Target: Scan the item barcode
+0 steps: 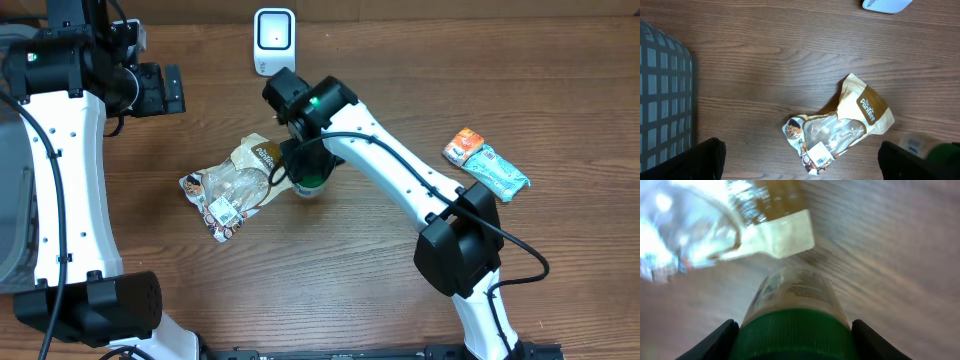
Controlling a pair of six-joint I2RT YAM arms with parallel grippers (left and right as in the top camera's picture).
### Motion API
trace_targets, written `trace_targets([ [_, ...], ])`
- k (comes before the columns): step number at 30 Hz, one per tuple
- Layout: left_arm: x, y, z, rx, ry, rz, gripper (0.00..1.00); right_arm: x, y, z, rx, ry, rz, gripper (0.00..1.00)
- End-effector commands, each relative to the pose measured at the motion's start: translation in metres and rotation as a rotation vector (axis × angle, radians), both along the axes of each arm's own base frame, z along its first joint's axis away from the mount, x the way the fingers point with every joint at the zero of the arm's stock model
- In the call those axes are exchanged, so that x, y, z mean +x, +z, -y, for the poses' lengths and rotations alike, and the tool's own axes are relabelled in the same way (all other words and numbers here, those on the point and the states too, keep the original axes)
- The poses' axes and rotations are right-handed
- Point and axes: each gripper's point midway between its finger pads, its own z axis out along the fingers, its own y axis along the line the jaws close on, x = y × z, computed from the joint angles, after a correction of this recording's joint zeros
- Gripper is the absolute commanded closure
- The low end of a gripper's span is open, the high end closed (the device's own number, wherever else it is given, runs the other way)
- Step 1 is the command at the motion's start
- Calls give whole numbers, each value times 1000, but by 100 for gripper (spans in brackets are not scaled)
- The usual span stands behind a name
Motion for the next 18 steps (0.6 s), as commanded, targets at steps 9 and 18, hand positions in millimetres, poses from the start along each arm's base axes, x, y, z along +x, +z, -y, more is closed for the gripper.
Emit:
trace_targets([
  [9,1,-3,2,-1,-20,-8,0,-13,20,10,-56,963,84,59],
  [18,1,-3,2,-1,-20,-8,0,-13,-9,27,-69,1003,27,64],
])
